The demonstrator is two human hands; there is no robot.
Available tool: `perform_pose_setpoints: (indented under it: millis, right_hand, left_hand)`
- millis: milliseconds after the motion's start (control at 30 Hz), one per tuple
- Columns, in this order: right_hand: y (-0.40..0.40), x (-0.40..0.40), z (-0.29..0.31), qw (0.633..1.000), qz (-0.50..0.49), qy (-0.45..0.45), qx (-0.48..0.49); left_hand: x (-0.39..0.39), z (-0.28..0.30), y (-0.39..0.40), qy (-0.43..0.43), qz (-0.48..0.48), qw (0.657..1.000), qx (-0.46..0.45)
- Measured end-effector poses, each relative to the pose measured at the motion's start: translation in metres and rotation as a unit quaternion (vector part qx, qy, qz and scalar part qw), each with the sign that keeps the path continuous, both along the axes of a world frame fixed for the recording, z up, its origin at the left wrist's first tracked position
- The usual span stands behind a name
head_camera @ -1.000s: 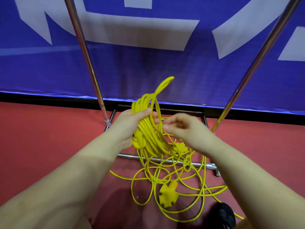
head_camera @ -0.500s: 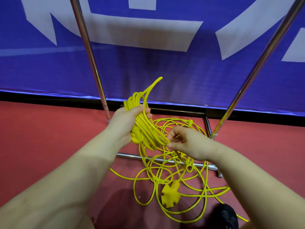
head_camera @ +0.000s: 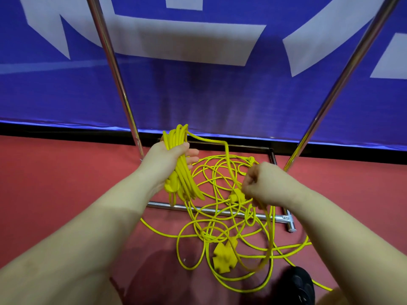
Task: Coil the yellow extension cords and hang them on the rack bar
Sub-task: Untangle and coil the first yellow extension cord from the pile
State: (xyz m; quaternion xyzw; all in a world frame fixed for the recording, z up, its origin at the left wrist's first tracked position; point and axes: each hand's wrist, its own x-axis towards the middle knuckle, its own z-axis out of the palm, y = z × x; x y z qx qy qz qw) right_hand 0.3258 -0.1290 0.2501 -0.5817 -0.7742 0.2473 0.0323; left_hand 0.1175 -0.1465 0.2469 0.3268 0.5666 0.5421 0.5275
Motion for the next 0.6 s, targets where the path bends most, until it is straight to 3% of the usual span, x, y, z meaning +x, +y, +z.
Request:
perform_pose_setpoints:
  millis: [167,333,467,600]
  right_hand:
    - [-0.014,-0.007,0.01,0.99,0.119,-0.027,-0.064]
    - [-0.018,-0.013,0.022,0.98,0.151,0.086,-0.094]
    - [-0.013,-0.01,0.029,0.978,0.121,0.169,0.011]
    - [-0.001,0.0,0.029,0.968,0.023,0.209,0.139]
  left_hand:
    - [0.001,0.0,0.001,0.012,-0.021,1.0,0.002]
    - [0.007,-0.001,-0.001,0.034,-0.066,0.997,0.004]
    - [0.01,-0.001,-0.003,0.07,-0.116,0.991,0.0]
    - [0.012,0.0,-0.007,0.106,-0.153,0.982,0.013]
